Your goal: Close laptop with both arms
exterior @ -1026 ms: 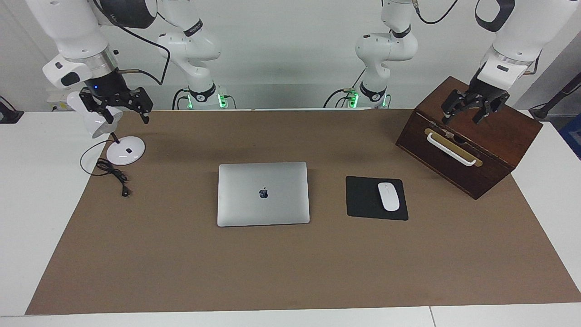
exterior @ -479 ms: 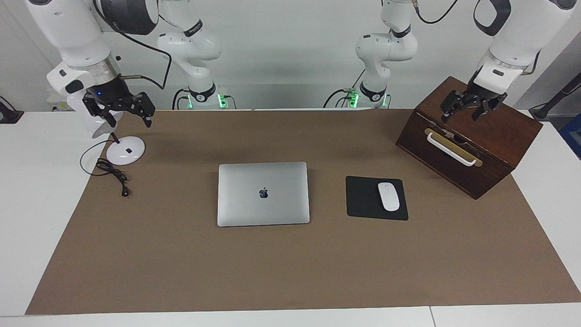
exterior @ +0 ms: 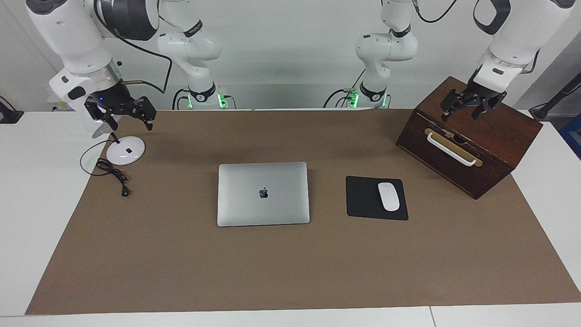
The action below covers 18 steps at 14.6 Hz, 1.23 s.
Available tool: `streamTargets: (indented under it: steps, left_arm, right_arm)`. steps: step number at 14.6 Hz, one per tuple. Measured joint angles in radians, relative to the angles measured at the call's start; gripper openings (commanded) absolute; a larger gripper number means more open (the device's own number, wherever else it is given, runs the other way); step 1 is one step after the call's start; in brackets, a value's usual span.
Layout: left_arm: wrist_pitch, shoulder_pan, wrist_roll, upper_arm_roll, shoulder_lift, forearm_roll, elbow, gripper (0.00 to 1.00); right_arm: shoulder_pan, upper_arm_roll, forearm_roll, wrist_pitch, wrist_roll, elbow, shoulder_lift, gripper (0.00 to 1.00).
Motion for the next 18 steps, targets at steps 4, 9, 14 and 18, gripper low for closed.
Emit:
streamTargets:
  steps: [4,9,14,18]
  left_arm:
    - [0.001,0.0,0.0,-0.001,0.0,0.0,0.0,1.0]
    - [0.001,0.0,0.0,-0.001,0.0,0.0,0.0,1.0]
    - [0.001,0.0,0.0,-0.001,0.0,0.0,0.0,1.0]
    - [0.001,0.0,0.0,-0.001,0.0,0.0,0.0,1.0]
  right_arm:
    - [0.0,0.0,0.0,0.0,0.0,0.0,0.0,1.0]
    - [0.0,0.003,0.0,0.0,0.0,0.003,-0.006,1.0]
    - [0.0,0.009,0.0,0.0,0.0,0.003,-0.016,1.0]
    - [0.0,0.009,0.0,0.0,0.0,0.003,-0.016,1.0]
